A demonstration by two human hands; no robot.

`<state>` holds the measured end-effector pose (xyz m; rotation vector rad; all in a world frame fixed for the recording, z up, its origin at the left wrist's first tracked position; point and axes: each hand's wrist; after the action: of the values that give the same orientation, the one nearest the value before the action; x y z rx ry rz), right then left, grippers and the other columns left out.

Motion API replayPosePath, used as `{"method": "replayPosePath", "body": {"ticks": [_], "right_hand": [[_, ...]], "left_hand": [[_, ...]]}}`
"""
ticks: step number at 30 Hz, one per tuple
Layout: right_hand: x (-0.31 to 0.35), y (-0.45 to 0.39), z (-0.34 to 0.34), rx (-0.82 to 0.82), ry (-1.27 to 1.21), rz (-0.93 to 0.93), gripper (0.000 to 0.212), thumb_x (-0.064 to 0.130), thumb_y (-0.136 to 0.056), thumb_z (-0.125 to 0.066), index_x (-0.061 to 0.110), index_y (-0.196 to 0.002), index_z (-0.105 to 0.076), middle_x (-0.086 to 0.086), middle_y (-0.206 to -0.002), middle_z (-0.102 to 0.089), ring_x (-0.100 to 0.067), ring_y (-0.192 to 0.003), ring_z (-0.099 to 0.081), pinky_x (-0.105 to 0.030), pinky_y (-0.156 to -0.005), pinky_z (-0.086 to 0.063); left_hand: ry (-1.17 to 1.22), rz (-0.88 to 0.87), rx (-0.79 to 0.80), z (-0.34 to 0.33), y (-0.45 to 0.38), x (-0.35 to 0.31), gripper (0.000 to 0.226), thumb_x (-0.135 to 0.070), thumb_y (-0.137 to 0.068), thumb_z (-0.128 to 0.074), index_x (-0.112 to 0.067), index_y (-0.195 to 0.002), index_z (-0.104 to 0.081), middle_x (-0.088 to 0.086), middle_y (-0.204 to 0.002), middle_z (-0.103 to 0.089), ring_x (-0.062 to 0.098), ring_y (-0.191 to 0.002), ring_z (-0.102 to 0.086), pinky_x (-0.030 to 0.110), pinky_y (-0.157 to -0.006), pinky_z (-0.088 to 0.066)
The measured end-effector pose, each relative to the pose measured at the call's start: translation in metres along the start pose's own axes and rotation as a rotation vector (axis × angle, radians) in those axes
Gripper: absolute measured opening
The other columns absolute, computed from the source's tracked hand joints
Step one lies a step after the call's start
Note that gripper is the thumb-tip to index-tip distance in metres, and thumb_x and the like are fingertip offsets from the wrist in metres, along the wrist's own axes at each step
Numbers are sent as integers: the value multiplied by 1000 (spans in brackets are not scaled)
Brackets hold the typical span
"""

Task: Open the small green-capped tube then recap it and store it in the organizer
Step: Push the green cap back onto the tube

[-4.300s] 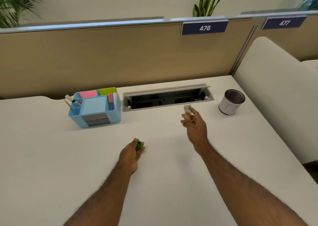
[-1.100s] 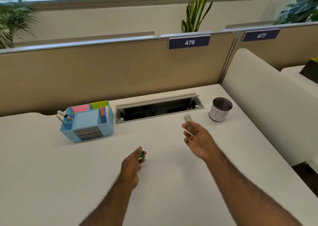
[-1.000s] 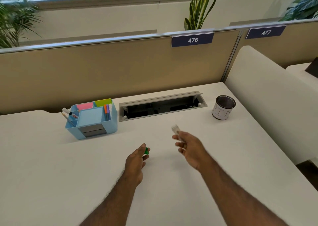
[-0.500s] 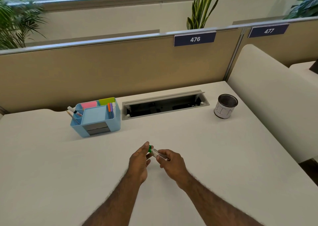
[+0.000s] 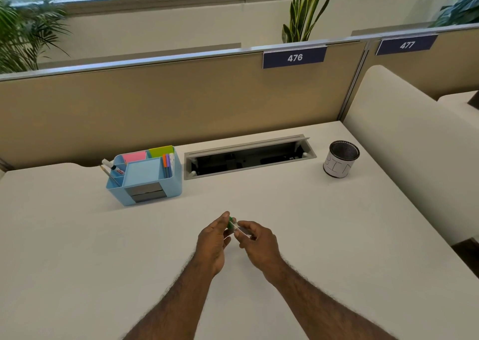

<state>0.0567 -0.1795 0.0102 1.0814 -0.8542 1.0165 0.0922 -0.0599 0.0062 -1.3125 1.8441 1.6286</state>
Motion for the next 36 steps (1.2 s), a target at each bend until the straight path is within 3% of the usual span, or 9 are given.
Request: {"method": "replayPosePath", "body": {"ticks": [5, 8, 11, 22, 25, 28, 31, 33, 36], "right_hand": [[2, 0, -2, -17, 23, 27, 32, 29, -85, -70, 23, -117, -68, 10, -109, -72, -11, -92, -71, -28, -88, -56], [5, 2, -4, -49, -9, -1, 25, 30, -86, -69, 25, -111, -70, 15, -98, -72, -3, -76, -71, -17, -71, -54], [8, 4, -5, -19, -178, -108, 18, 33, -87, -67, 24, -102, -72, 8, -89, -75, -3, -64, -69, -18, -60, -51], [3, 6, -9, 232, -787, -509, 21, 15, -94, -59, 2, -107, -70, -10, -94, -74, -12, -69, -63, -22, -62, -53], [-2, 0, -3, 401, -378, -441, 21, 28, -93, -59, 12, -102, -69, -2, -97, -76, -13, -85, -66, -28, -78, -51], [0, -11, -5, 458, 20, -331, 17, 27, -87, -62, 13, -94, -68, -2, -93, -76, -11, -81, -63, -27, -77, -47], [8, -24, -19, 431, 238, -213, 8, 23, -83, -64, 16, -81, -67, 1, -77, -66, -11, -71, -59, -26, -68, -48], [15, -35, -29, 375, 365, -122, 5, 24, -83, -65, 20, -82, -61, 3, -82, -66, -13, -75, -62, -25, -65, -49], [27, -54, -47, 258, 547, 92, 19, 27, -82, -67, 11, -91, -62, -7, -97, -69, -23, -88, -63, -29, -74, -46]], "left_hand": [[33, -20, 45, 1, 0, 1, 14, -23, -86, -67, -15, -93, -75, 3, -84, -79, 23, -96, -67, 37, -94, -48], [69, -35, 73, 0, 1, 0, 13, -21, -86, -66, -15, -87, -78, 6, -84, -78, 20, -90, -69, 33, -84, -52], [91, -33, 107, 2, 1, 0, 13, -19, -86, -66, -14, -90, -78, 7, -85, -78, 17, -85, -71, 29, -78, -54], [-61, -60, 118, 11, -3, 3, 18, -16, -85, -68, -8, -100, -74, 12, -89, -75, 19, -76, -66, 30, -71, -54], [-273, -89, 127, 21, -4, 2, 11, -20, -87, -67, -16, -94, -75, 10, -95, -77, 20, -86, -69, 27, -74, -54], [-454, -103, 154, 31, -5, 5, 13, -20, -87, -67, -22, -96, -76, 3, -103, -76, 13, -97, -68, 16, -73, -51], [-570, -130, 193, 37, -9, 1, 29, -19, -88, -66, -14, -116, -69, 1, -117, -71, -1, -100, -63, 5, -67, -48], [-596, -175, 181, 39, -13, -10, 35, -23, -89, -65, -14, -123, -65, 2, -122, -69, -5, -98, -60, 4, -68, -48], [-735, -301, 34, 50, -25, -37, 39, -31, -93, -57, -13, -128, -61, 4, -131, -64, 8, -109, -61, 16, -92, -43]]}}
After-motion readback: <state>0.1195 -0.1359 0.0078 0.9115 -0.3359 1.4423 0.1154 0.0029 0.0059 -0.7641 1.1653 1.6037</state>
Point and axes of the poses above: each hand's wrist, its own y-axis away from the middle knuckle, its own z-axis out of the back of the hand, x = y × z
